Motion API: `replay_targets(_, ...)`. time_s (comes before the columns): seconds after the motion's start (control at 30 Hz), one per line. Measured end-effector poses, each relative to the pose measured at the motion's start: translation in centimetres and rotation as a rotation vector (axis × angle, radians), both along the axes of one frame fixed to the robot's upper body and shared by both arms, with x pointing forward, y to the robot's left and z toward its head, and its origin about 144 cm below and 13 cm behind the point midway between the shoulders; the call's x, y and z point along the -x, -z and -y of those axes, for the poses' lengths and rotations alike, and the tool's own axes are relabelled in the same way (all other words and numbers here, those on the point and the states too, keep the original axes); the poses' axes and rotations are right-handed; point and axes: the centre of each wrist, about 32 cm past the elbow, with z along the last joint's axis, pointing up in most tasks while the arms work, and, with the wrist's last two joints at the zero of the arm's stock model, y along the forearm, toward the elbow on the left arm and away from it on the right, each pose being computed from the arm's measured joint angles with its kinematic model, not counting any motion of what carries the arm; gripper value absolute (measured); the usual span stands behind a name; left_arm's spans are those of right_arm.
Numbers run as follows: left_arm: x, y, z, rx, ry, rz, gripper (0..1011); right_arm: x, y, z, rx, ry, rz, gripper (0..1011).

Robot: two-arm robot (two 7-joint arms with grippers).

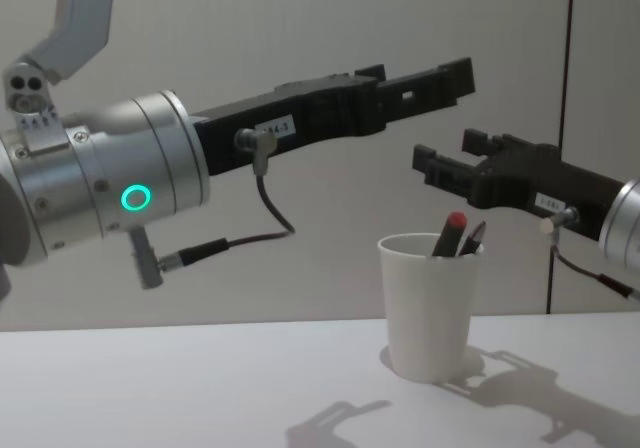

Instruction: Place the pen into the pen holder.

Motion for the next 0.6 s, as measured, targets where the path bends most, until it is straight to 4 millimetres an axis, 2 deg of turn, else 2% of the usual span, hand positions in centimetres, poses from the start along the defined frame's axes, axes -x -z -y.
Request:
replay_targets(0.23,0.00,0.00,0.00,0.000,0.000,0.000,1001,0.03,-0.06,0.04,-0.002,0.001,0.000,914)
replay_targets(0.37,0.00,0.00,0.00,0.000,0.000,0.000,1001,0.09,-0.27,0.24,-0.016,0.004,0.000,1000)
replay_targets(0.6,0.00,0.00,0.00,0.000,0.000,0.000,1001,0.46,-0.92,0.96,-0.057,0.036,-0.006,1001)
